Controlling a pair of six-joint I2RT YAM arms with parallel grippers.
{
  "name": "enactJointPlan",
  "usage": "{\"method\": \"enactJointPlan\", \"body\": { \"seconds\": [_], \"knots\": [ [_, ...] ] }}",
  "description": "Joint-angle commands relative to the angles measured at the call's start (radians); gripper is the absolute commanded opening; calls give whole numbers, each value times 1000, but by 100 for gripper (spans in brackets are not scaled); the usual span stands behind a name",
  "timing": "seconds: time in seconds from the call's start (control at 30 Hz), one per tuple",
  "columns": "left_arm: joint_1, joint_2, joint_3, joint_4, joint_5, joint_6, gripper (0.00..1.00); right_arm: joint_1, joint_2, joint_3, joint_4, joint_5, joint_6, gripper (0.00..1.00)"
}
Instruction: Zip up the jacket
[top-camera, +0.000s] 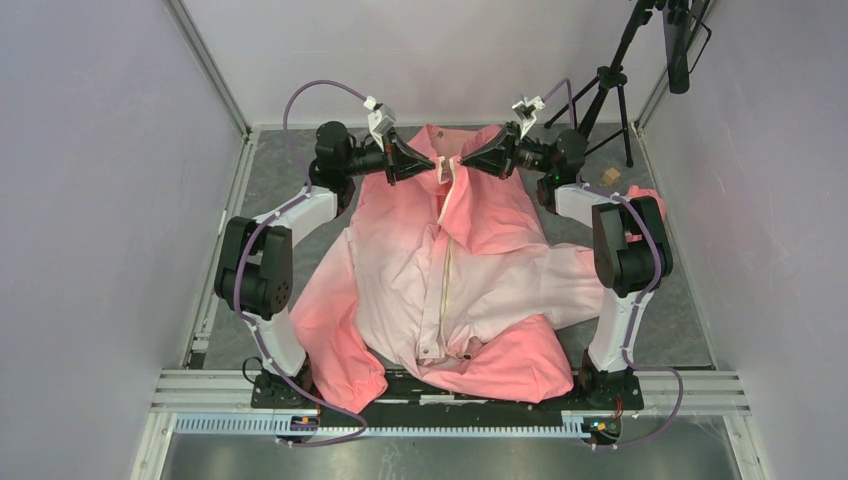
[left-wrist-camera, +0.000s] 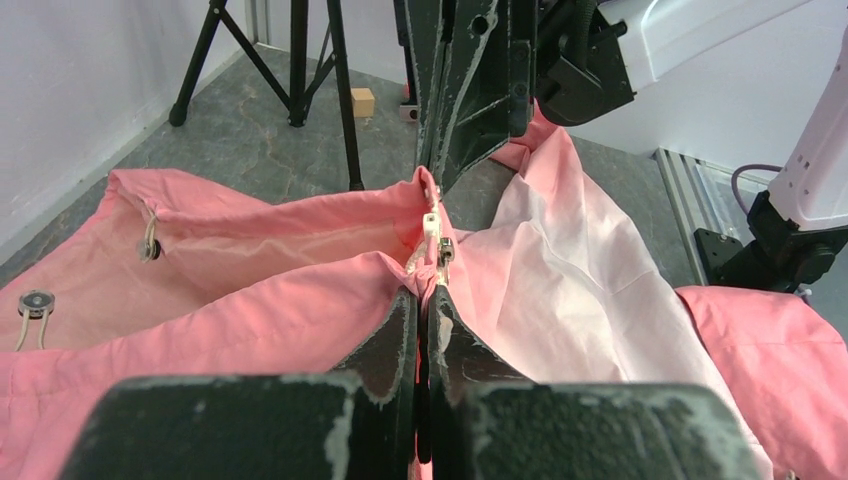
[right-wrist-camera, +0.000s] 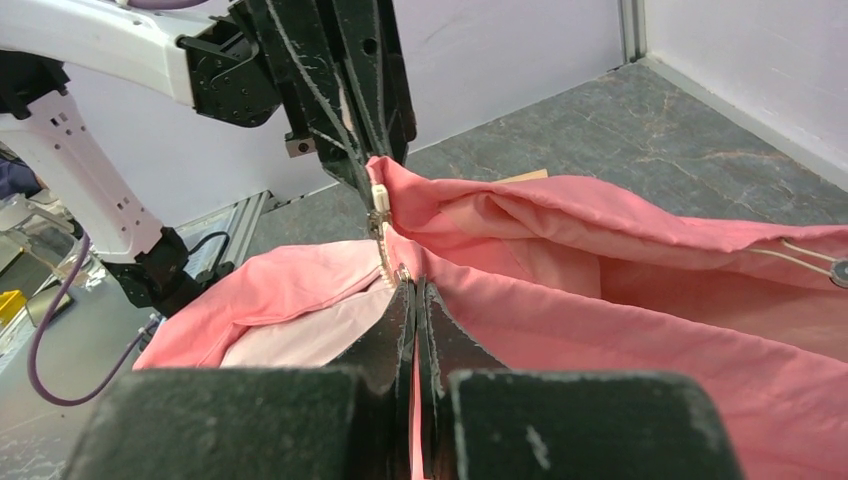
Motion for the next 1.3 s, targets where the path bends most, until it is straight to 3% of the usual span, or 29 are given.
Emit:
{"method": "enactJointPlan", "body": {
  "seconds": [0.0, 0.33, 0.67, 1.27],
  "knots": [
    [-5, -49, -13, 127, 19, -12, 2, 10, -18, 42, -125, 13, -130, 0],
    [-5, -36, -14, 174, 19, -55, 2, 15, -35, 29, -133, 15, -150, 0],
    [-5, -34, -10, 120, 18, -22, 2, 15, -47, 2, -13, 17, -86, 0],
    [-4, -31, 1, 106, 9, -23, 2, 22, -37, -3, 36, -8, -55, 0]
  ]
}}
